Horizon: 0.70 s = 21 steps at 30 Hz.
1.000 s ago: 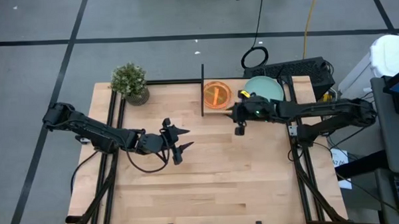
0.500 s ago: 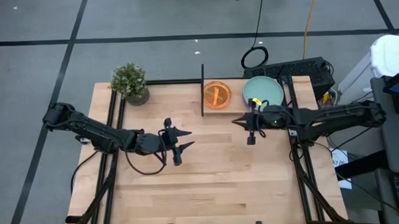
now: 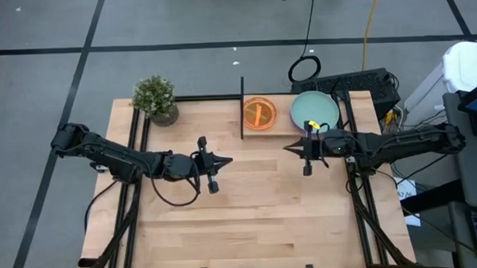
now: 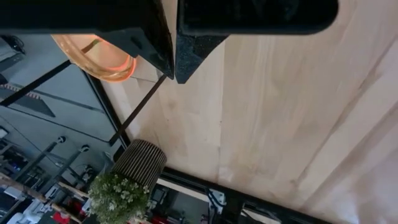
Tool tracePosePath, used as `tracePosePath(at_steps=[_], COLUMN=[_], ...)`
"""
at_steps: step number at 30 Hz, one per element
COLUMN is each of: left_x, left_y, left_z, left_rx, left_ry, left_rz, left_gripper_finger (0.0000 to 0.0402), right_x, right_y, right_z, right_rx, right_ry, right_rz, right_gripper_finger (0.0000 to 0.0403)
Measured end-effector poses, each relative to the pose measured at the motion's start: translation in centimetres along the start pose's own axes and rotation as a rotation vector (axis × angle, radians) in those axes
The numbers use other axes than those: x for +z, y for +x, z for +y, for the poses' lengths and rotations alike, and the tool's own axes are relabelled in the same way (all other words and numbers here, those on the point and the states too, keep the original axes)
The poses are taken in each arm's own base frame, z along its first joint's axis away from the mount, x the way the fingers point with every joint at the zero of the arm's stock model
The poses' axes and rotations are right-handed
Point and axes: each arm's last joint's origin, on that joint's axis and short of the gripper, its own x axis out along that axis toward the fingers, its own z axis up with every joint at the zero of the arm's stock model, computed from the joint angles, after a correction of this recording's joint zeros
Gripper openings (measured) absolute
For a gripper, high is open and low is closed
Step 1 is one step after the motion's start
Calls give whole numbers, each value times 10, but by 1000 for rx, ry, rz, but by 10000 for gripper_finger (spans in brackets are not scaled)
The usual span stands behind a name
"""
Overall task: Place and stack plates onto a shelf
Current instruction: Return to Home Position
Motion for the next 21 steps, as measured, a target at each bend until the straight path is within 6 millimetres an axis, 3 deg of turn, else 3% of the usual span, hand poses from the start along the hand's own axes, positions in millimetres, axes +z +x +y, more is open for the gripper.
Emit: tracePosePath(at_steps=[14, 21], left_x=[-5, -32], left_y=[10, 8], left_z=[21, 27], left_rx=[-100, -94], left_ry=[9, 11], left_rz=[20, 11], left_gripper_finger=[2, 2], right_x=[-28, -35], right_y=[-17, -24], right_z=[6, 7], right_rx=[-8, -8], right_ry=[-13, -3], right_rz=[-25, -51], right_gripper_finger=[0, 0])
